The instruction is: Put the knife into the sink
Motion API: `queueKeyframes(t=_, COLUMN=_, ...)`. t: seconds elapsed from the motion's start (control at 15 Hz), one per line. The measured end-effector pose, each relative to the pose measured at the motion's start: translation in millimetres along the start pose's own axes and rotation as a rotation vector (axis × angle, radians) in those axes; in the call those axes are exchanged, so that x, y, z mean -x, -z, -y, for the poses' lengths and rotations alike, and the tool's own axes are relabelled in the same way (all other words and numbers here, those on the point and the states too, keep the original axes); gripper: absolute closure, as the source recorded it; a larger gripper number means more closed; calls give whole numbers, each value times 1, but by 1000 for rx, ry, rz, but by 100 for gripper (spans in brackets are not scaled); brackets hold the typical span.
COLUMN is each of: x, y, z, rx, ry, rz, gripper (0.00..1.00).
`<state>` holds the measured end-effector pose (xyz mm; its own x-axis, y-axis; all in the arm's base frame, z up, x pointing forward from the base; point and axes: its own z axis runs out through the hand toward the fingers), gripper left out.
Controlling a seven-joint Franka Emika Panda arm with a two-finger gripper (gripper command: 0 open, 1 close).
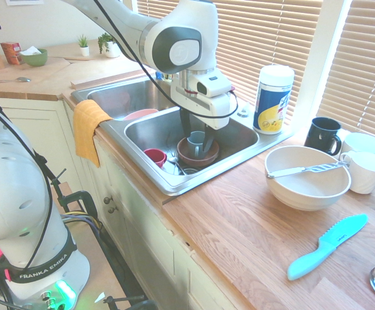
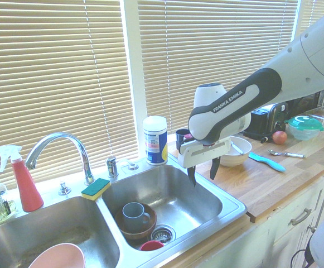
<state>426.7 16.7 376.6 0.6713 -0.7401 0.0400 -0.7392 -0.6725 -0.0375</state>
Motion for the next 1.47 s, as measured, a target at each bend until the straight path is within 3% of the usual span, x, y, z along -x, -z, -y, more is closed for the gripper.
queueKeyframes(t=0.27, x=-9, y=5, z=-3, rx=-5, ry=-24, rz=-16, gripper=0)
queueKeyframes(t=0.6, x=-88, y=45, z=-45, rx=-44, ry=-185, rz=-83, gripper=0)
queueKeyframes(t=0.87, x=-135, y=65, z=-76, rx=-52, ry=-241, rz=-101, gripper=0)
queueKeyframes(t=1.47, x=-202, y=39, z=-92, rx=-10, ry=-351, rz=-101, gripper=0)
